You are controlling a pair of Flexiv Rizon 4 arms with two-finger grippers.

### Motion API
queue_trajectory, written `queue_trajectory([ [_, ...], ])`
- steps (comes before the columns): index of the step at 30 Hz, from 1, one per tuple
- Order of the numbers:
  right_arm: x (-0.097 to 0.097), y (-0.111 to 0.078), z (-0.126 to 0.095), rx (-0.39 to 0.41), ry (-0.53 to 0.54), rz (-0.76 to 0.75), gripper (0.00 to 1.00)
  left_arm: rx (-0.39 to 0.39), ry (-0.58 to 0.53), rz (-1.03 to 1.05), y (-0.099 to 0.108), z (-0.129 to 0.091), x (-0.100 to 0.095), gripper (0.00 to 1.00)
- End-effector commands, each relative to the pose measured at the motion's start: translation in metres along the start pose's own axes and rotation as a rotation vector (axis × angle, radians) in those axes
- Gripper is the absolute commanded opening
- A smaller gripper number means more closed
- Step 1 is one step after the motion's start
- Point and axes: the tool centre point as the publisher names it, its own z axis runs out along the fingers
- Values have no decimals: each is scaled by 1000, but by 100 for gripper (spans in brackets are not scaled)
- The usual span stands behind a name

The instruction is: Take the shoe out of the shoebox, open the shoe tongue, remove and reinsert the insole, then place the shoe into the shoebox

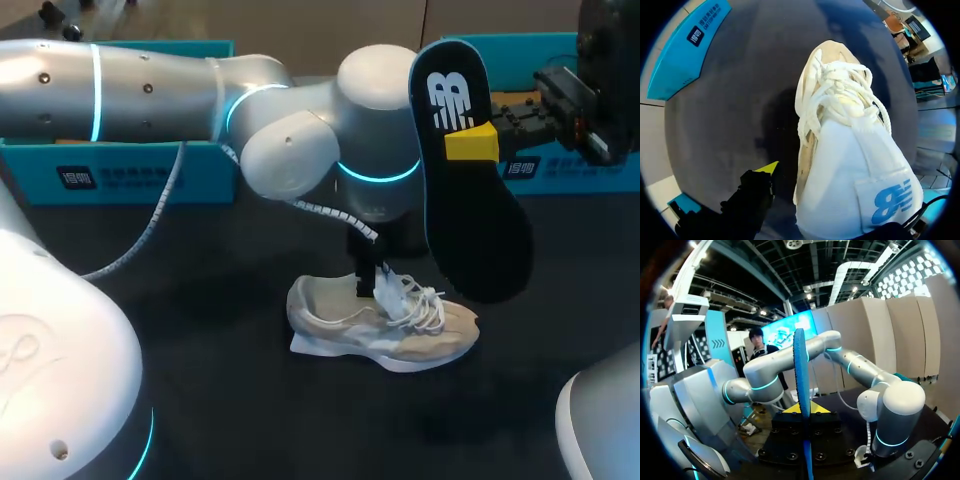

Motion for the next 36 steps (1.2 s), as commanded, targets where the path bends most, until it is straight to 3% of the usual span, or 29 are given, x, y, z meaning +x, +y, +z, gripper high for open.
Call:
queue_trajectory([
  [1, -2, 2, 2, 5, 3, 2, 0, 25, -3, 7, 4, -5, -1, 0],
  [17, -2, 2, 2, 5, 3, 2, 0, 64, 2, 72, -2, -12, -1, 0],
  [18, -2, 2, 2, 5, 3, 2, 0, 71, 1, 78, -2, -12, -1, 38],
  [19, -2, 2, 2, 5, 3, 2, 0, 72, 1, 78, -2, -12, -1, 65],
  [20, -2, 2, 2, 5, 3, 2, 0, 77, 1, 81, -2, -13, 0, 100],
  [36, -2, 2, 2, 5, 3, 2, 0, 116, -18, 79, 4, -30, 6, 100],
])
